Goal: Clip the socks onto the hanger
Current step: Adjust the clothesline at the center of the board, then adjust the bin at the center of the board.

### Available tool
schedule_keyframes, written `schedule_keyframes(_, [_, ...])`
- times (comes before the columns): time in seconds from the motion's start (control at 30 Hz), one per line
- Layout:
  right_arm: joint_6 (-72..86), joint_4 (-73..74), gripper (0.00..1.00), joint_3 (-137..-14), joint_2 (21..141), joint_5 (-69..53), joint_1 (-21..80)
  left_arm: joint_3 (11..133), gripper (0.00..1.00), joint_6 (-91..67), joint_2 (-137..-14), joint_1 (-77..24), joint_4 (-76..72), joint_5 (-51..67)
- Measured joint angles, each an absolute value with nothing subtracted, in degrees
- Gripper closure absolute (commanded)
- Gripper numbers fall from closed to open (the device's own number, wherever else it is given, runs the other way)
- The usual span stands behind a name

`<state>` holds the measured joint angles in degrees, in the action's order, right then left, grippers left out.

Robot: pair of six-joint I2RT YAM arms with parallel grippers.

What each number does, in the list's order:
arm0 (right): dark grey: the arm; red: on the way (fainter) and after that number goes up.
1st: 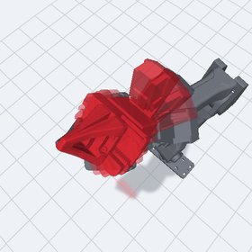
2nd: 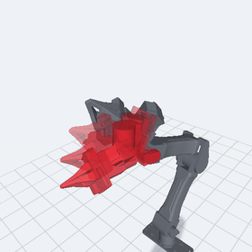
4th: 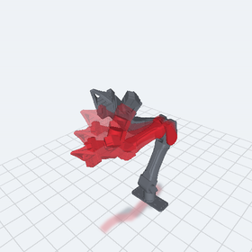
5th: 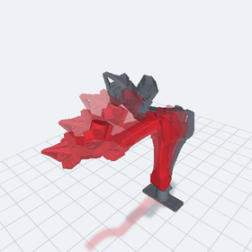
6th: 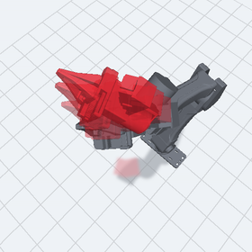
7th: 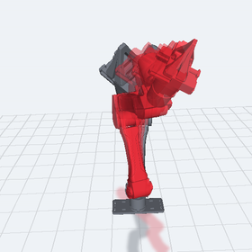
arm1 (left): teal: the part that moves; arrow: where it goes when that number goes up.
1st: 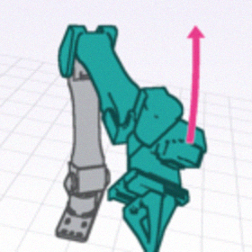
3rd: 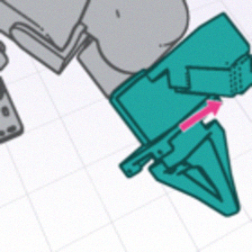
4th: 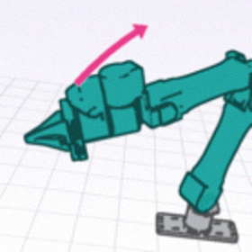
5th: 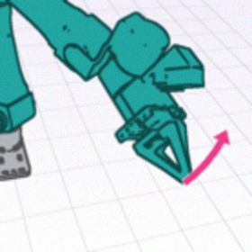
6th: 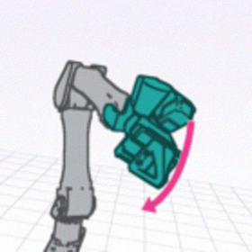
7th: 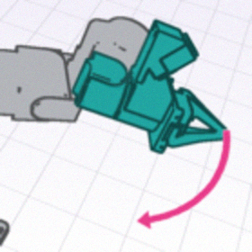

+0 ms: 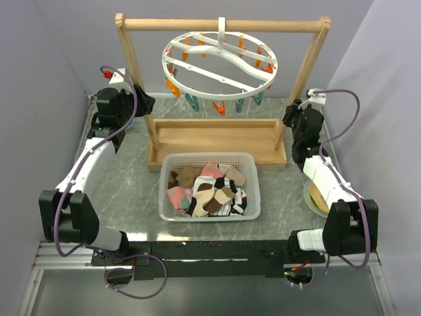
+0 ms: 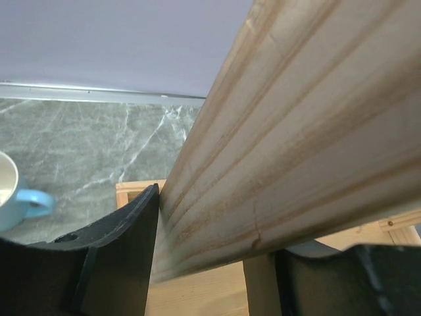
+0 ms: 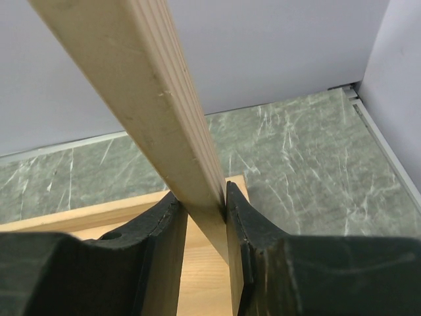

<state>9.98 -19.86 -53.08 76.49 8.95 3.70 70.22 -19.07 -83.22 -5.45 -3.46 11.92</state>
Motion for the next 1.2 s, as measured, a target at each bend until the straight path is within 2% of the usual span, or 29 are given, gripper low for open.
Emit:
schedule_keyframes(0.13, [10.24, -19.46, 0.8, -50.09, 72.88, 8.99, 3.7, 68.12, 0.94, -18.81, -80.44, -5.65, -2.57, 12.16])
schedule_keyframes(0.23, [10.35, -17.78, 0.78, -48.86, 70.35, 9.34, 3.7, 67.64, 0.88, -18.72, -79.4, -5.8, -1.65, 12.49])
schedule_keyframes(0.3, [10.44, -16.91, 0.7, -48.34, 69.23, 9.5, 3.7, 67.46, 0.81, -18.63, -78.91, -5.87, -1.19, 12.78])
schedule_keyframes(0.33, [10.48, -16.34, 0.65, -48.16, 68.66, 9.58, 3.7, 67.44, 0.62, -18.57, -78.76, -5.89, -0.95, 12.91])
schedule_keyframes(0.37, [10.55, -15.92, 0.59, -47.9, 68.18, 9.65, 3.7, 67.44, 0.51, -18.5, -78.67, -5.91, -0.78, 13.08])
schedule_keyframes(0.43, [11.68, -15.18, 0.53, -47.53, 67.22, 10.0, 3.7, 67.44, 0.35, -18.46, -78.59, -5.93, -0.36, 13.45])
schedule_keyframes(0.47, [12.58, -14.5, 0.44, -47.53, 66.94, 10.11, 3.7, 67.44, 0.3, -18.46, -78.59, -5.93, -0.23, 13.5])
schedule_keyframes(0.5, [13.23, -13.63, 0.39, -47.53, 66.67, 10.41, 3.7, 67.51, 0.23, -18.15, -78.54, -5.85, 0.54, 13.61])
schedule_keyframes(0.53, [14.06, -12.95, 0.34, -47.55, 66.54, 10.57, 3.7, 67.59, 0.12, -17.65, -78.35, -5.65, 1.63, 13.78])
schedule_keyframes(0.57, [14.41, -11.86, 0.24, -47.59, 66.43, 10.85, 3.7, 67.59, 0.06, -17.34, -77.97, -5.61, 2.66, 13.96])
schedule_keyframes(0.6, [14.81, -10.76, 0.2, -47.66, 66.39, 11.11, 3.7, 67.64, 0.01, -17.1, -77.45, -5.61, 3.99, 13.93])
schedule_keyframes(0.63, [15.22, -9.74, 0.13, -47.72, 66.3, 11.25, 3.7, 67.66, 0.01, -16.73, -76.9, -5.58, 4.99, 13.87])
schedule_keyframes(0.9, [18.04, -0.64, 0.01, -48.31, 58.83, 10.09, 4.05, 70.32, 0.01, -10.94, -68.88, -6.72, 16.29, 14.02])
schedule_keyframes(1.03, [19.46, 3.01, 0.02, -48.21, 51.22, 8.67, 7.11, 70.74, 0.01, -8.36, -62.04, -6.72, 22.09, 13.63])
schedule_keyframes(1.2, [19.46, 6.09, 0.09, -45.8, 44.14, 9.96, 19.51, 69.95, 0.0, -4.19, -54.04, -6.72, 28.29, 17.5])
